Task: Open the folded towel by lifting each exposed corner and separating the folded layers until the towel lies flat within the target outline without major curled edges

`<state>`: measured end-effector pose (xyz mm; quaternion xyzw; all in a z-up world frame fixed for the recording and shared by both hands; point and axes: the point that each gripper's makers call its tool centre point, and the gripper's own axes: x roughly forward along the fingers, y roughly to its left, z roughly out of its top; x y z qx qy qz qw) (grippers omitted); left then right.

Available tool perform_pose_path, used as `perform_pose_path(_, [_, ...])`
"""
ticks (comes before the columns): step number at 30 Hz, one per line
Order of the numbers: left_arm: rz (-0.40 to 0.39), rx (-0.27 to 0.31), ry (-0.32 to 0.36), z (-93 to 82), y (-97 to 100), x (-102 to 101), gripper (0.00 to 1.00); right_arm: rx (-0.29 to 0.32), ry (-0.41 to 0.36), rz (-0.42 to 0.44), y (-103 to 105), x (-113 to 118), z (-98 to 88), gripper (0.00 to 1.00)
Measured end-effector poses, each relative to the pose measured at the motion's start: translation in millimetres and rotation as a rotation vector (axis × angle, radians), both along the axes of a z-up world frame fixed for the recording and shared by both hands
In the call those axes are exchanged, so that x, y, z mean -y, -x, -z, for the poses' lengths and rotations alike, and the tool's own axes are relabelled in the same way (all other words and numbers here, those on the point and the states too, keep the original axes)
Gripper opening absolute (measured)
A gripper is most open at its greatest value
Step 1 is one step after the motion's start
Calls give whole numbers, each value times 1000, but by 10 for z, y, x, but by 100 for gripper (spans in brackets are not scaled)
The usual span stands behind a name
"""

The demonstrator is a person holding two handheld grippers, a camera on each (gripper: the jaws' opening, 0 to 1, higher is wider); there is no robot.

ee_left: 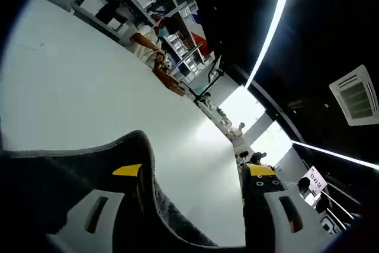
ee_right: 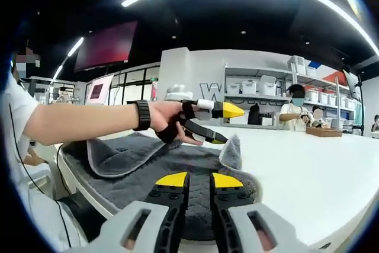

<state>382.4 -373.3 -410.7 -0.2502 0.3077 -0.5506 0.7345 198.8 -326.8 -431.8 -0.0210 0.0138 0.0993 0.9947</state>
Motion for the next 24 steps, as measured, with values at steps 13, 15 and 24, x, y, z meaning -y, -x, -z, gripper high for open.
perform_pose_path(13, [71, -35, 3, 54, 171, 132, 64, -54, -14, 96, -2, 220, 130, 17])
perform_pose_path(15, [73, -38, 16, 30, 175, 158, 64, -55, -27, 126, 19, 303, 127, 18])
perform_pose_path(24, [113, -54, 41, 30, 342, 390, 67, -41, -17, 159, 50, 393, 96, 19])
